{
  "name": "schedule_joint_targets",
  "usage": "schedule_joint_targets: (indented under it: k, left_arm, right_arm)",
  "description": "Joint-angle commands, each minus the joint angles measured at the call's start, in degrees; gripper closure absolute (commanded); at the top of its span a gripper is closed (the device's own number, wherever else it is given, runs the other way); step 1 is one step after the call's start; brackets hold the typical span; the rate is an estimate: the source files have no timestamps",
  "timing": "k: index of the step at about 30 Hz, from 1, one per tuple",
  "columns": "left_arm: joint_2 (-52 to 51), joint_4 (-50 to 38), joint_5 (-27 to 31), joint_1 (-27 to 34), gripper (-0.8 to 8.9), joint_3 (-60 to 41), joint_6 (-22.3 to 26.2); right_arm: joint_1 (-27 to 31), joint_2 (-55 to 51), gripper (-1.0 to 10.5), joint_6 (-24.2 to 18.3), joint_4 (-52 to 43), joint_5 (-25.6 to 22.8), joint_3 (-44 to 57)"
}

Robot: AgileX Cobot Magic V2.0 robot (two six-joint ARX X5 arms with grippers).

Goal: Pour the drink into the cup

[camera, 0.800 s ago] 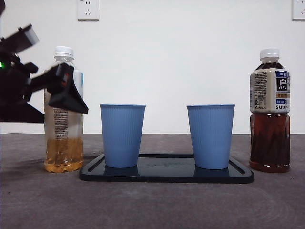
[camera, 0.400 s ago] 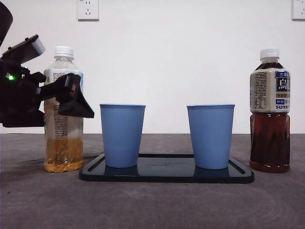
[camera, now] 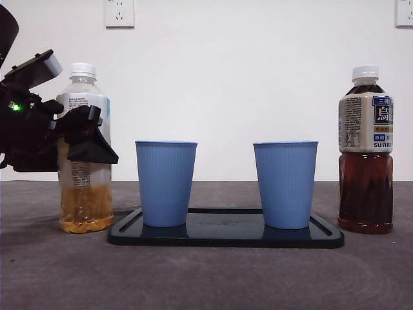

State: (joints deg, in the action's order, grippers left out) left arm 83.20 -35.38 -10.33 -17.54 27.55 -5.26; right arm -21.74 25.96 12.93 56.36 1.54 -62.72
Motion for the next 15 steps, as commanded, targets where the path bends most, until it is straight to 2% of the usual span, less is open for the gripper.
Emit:
schedule_joint_targets:
  k: [1,6,10,15]
  left_arm:
    - [-2.4,-0.4,0.0,-0.3,5.67,0.1,0.1]
    - [-10.0,5.2,0.0,-0.8,5.67,0.3,0.0]
    - [-17.8,17.8,0.0,-1.5,5.67,2.3,0.8]
    - [-23.7,36.5,0.1,-2.9,5.67,9.1,6.3]
  right_arm:
    - [-0.3,0.1,4.6,0.6,-0.6,-0.1,-1.0]
    - [-0.3,0.1,4.6,0.6,-0.6,-0.1,-1.0]
    - [-0.3,0.1,4.6,0.6,-0.6,-0.1,-1.0]
    - [-0.3,0.1,4.6,0.6,-0.6,-0.1,-1.0]
